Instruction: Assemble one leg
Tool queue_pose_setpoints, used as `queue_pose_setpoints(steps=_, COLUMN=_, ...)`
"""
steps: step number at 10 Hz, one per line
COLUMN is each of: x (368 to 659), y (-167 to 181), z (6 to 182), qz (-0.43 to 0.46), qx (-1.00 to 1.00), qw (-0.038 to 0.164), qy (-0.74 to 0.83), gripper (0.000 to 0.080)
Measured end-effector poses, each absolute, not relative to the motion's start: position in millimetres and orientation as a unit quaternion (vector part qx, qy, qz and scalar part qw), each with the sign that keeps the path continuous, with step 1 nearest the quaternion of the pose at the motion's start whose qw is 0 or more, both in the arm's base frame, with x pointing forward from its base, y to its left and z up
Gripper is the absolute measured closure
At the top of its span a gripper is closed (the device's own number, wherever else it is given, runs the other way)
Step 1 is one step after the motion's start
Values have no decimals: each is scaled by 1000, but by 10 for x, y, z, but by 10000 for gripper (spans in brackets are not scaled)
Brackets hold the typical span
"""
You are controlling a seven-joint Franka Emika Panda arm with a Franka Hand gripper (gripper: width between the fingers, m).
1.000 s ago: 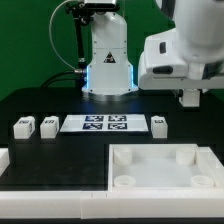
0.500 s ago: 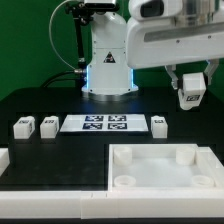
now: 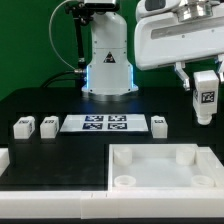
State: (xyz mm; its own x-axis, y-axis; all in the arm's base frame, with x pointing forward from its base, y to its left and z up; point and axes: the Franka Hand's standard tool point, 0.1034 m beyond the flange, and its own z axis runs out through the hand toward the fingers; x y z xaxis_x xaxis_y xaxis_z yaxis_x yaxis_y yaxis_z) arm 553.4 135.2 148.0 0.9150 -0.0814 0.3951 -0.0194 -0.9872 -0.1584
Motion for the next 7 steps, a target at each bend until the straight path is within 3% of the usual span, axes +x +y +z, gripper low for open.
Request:
queue_pose_setpoints(steps=1, x=5713, y=1265, z=1502, qz=-249, qx=-966, qw=71, qy=15, gripper=507)
queue_pose_setpoints(steps=3, x=6090, y=1100, z=1750, qz=-344, qx=-937, qw=55, qy=-6, gripper=507)
queue_pose_setpoints(steps=5, x=6023, y=1140, z=1476, qz=-338, qx=-940, qw=47, qy=-13, gripper=507)
queue_pose_setpoints(steps=7, x=6001, y=1149, z=1432, qz=-323, qx=-945, qw=48, qy=-14, gripper=507)
